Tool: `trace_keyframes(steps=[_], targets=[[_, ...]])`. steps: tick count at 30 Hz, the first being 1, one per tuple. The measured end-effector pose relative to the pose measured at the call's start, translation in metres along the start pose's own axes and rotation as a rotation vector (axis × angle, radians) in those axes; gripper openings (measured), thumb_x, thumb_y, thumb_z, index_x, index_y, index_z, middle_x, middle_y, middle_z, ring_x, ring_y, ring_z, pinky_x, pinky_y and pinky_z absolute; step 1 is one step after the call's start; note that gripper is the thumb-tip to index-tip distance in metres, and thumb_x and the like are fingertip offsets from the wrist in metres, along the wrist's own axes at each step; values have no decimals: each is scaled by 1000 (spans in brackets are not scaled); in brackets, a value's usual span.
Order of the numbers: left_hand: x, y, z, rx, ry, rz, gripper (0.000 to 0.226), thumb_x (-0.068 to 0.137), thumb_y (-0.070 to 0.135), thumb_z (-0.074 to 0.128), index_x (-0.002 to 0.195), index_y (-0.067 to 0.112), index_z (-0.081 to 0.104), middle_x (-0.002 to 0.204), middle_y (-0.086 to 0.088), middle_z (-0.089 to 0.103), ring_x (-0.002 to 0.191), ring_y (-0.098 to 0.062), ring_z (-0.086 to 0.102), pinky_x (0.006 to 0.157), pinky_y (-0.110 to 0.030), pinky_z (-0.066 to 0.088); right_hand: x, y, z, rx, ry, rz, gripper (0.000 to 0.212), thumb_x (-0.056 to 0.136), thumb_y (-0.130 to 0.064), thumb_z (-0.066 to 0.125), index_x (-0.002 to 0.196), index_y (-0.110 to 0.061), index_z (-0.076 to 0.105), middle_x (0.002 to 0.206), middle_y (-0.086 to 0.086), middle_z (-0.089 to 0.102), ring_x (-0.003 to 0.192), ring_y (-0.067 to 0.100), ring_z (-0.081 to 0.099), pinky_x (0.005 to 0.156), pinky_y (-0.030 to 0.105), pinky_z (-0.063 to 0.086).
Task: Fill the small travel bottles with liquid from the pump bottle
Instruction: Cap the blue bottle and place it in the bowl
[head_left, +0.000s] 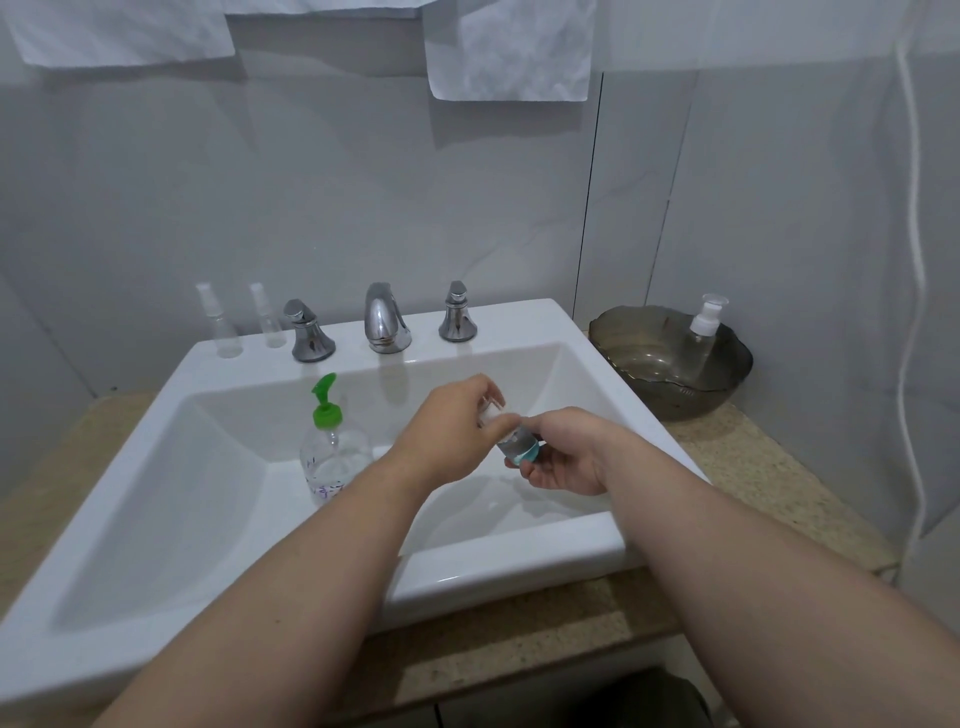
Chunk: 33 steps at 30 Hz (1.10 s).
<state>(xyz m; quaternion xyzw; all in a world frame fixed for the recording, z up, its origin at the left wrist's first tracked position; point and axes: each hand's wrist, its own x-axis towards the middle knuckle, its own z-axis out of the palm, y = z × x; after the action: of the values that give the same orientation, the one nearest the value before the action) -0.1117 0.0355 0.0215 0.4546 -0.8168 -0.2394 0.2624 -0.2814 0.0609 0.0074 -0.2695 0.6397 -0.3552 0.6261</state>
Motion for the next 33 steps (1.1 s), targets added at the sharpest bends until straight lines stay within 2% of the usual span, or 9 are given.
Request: trace_keyframes(steps=[4,9,13,15,17,19,21,24,33], targets=[[-2,-1,-2,-109,-65,99,29,88,6,69,105,29,66,103,10,65,95,-8,62,82,-22,46,2,0,0,-31,12,12,27,106,-24,43,100,-4,61,88,17,65,48,12,44,51,21,42],[0,6,0,24,70,35,35,95,44,69,122,21,65,109,8,59,94,-10,56,82,-24,41,2,0,0,-24,15,-4,21,103,-17,46,100,-5,63,87,15,65,47,12,43,46,20,41],[0,-3,-1,-34,-19,50,14,95,24,72,106,27,65,99,6,63,79,-5,57,74,-22,41,1,1,1,-37,13,2,27,107,-22,41,97,-6,60,84,15,63,47,11,39,51,20,36],[-1,-3,-3,-128,-66,82,25,93,10,70,105,31,63,102,13,62,84,-2,58,78,-18,43,0,0,1,-34,11,-5,26,105,-18,40,93,-7,60,81,15,62,46,11,36,53,21,32],[0,-1,-3,-217,-37,67,29,91,14,73,113,30,63,108,18,62,91,-3,59,81,-16,45,0,0,1,-33,4,-11,23,103,-15,41,92,-8,60,78,13,62,45,11,36,51,21,32],[1,0,-1,-157,43,45,32,91,33,76,120,27,63,111,15,62,88,-4,60,76,-15,45,0,-1,2,-38,9,-19,22,103,-16,41,95,-9,61,78,13,62,45,11,36,49,20,33],[2,-1,1,-70,79,25,30,93,40,75,116,24,64,99,11,63,80,-6,59,69,-15,42,-1,-1,3,-46,9,-25,22,102,-17,42,94,-10,60,78,13,61,46,11,35,47,20,31],[2,-4,1,-93,36,33,22,93,31,76,109,22,65,87,11,61,73,-5,56,63,-10,40,-5,-1,3,-79,26,-27,22,98,-13,39,86,-11,58,77,12,54,47,12,27,47,20,25],[-1,-4,-6,-238,-57,123,23,93,17,75,102,32,61,97,4,64,75,-6,55,72,-17,47,-12,-7,-2,-143,-98,145,25,92,-19,35,74,-12,52,60,3,44,47,9,11,38,16,14]])
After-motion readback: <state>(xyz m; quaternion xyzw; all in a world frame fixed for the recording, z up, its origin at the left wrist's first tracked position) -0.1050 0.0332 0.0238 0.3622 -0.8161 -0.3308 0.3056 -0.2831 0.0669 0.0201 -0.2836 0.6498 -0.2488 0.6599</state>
